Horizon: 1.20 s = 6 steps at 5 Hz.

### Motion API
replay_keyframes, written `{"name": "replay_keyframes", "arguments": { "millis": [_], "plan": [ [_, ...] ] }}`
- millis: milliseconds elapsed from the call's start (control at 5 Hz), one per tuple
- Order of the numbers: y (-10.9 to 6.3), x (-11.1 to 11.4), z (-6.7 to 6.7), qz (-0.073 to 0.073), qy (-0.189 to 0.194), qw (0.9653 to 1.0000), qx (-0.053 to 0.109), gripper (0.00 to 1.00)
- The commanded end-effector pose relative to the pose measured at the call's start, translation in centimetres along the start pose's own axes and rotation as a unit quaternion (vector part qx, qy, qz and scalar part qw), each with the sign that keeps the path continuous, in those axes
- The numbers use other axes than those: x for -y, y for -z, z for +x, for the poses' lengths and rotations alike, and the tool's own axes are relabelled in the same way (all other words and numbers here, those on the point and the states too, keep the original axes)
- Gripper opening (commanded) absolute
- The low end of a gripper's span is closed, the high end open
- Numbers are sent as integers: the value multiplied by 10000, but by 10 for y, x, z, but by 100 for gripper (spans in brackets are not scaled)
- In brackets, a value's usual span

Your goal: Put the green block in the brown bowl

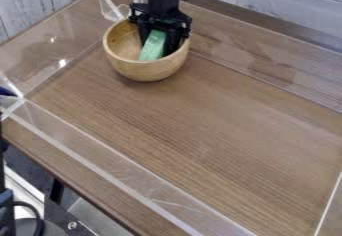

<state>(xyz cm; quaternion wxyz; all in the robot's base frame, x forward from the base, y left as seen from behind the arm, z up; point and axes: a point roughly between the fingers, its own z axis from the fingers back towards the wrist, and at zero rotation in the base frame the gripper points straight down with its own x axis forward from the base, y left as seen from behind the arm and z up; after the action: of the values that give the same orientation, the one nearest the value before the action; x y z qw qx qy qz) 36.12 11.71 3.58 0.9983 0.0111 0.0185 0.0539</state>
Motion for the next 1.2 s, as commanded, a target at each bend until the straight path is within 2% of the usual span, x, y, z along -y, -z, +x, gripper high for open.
{"name": "replay_keyframes", "arguments": {
  "millis": [0, 400, 1000],
  "plan": [
    [-20, -1, 12, 123, -62, 9994, 312, 0],
    [-46, 4, 15, 42, -153, 9995, 288, 0],
    [-41, -8, 16, -31, -488, 9982, 334, 0]
  ]
}}
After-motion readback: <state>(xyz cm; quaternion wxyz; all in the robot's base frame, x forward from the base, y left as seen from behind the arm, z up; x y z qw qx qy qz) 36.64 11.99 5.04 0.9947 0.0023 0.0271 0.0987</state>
